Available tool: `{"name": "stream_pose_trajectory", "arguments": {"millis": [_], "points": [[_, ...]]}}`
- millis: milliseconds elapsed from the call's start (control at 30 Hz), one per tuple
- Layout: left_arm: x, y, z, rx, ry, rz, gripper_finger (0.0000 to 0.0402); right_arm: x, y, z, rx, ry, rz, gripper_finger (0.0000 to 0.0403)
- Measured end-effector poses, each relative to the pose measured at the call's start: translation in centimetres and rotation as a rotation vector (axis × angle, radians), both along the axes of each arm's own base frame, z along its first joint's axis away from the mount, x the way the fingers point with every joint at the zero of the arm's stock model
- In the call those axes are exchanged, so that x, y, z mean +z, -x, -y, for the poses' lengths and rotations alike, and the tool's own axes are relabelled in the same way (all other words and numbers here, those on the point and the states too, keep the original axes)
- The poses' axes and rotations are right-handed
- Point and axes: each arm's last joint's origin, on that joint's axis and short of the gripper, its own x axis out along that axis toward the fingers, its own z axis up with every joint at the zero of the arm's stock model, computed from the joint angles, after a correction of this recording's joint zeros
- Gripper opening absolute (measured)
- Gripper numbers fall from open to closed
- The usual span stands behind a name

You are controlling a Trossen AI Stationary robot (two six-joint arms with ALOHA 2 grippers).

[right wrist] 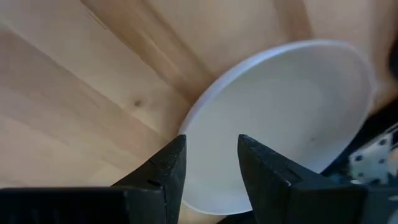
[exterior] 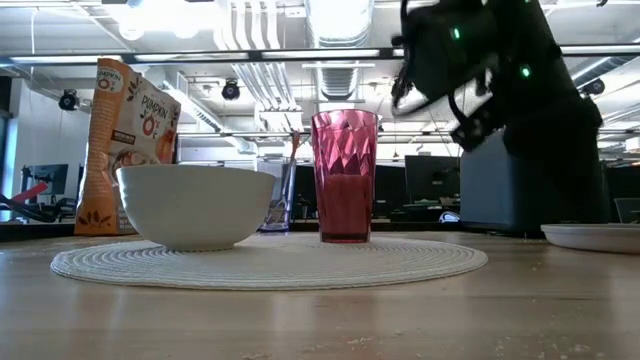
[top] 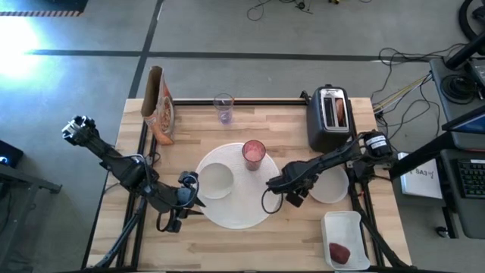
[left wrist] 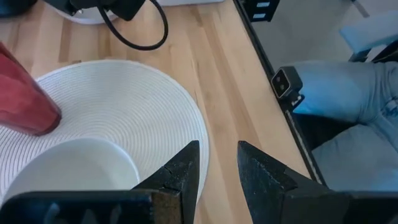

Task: Arrange a breakfast setting
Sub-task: Put the gray plate on the white mat

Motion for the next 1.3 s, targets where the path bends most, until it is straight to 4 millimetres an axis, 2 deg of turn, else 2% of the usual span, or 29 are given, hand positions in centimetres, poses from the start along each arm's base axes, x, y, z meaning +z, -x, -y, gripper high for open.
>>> {"name": "stream_pose_trajectory", "arguments": {"millis": [267, 600, 1067, 1300], "points": [[0.0, 0.0, 0.0, -0.006, -0.01, -0.002, 0.0091, -2.8, 0.6, 0.0, -0.032, -0.087, 0.048, 0.0137], [0.0, 0.0, 0.0, 0.01, 0.0, 0.006, 0.0091, -4.3, 1.4, 0.6, 0.0, -0.107, 0.055, 0.0132], [0.2, -0.1, 0.0, 0.035, 0.036, 0.012, 0.0091, -4.6, 1.3, 0.8, 0.056, -0.128, 0.082, 0.0038], [0.2, -0.1, 0.0, 0.044, 0.045, 0.009, 0.0091, -4.5, 1.4, 0.8, 0.062, -0.122, 0.07, 0.0023]]}}
